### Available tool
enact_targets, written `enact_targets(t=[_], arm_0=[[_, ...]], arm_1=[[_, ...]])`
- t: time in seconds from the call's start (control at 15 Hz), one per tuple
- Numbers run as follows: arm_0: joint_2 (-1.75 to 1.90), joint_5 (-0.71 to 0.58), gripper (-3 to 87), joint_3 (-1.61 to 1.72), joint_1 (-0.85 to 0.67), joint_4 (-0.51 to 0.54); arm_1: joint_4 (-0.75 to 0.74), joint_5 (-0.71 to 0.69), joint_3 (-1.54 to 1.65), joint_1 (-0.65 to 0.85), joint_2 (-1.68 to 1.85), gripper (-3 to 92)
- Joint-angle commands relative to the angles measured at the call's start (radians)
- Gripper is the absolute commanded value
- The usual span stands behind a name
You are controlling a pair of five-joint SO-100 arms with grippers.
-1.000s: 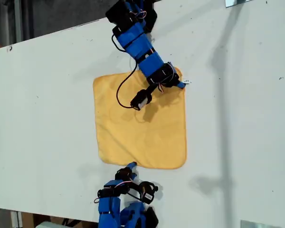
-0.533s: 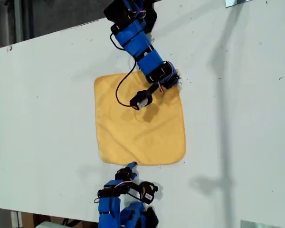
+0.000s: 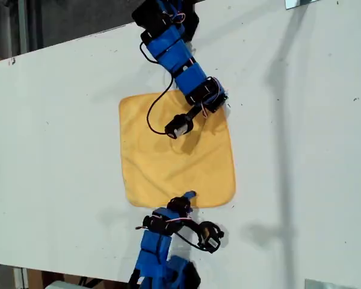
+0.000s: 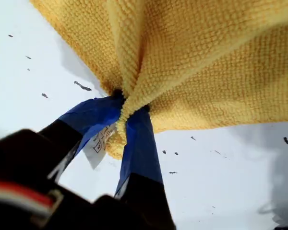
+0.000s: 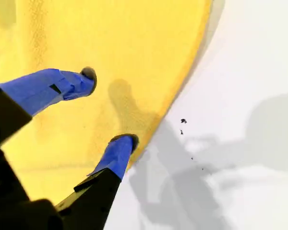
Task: Grasp corners of a square towel and fold twice.
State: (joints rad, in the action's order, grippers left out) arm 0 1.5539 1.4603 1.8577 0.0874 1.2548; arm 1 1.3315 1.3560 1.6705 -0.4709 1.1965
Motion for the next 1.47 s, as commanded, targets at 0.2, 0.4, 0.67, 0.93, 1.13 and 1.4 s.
enact_targets(t=[0.2, 0.4, 0.67, 0.93, 1.13, 1.4], arm_0=[[-0.268, 0.278, 25.6, -0.437, 0.245, 0.242], [-0.275, 0.426, 25.8, -0.477, 0.333, 0.241], [-0.396, 0.655, 25.8, -0.534, 0.356, 0.121], [-0.453, 0.841, 25.9, -0.627, 0.368, 0.138], [-0.477, 0.905, 25.7, -0.676, 0.397, 0.138], [-0.541, 0.943, 24.7, -0.723, 0.416, 0.123]], arm_1=[[-0.003, 0.012, 0.021, -0.028, -0.003, 0.0], [-0.005, 0.012, 0.021, -0.028, -0.003, 0.0], [-0.005, 0.009, 0.018, -0.023, 0.000, 0.0], [-0.005, 0.014, 0.020, -0.029, -0.002, 0.0], [-0.021, 0.014, 0.035, -0.029, -0.002, 0.0], [-0.051, 0.015, 0.043, -0.037, 0.000, 0.0]])
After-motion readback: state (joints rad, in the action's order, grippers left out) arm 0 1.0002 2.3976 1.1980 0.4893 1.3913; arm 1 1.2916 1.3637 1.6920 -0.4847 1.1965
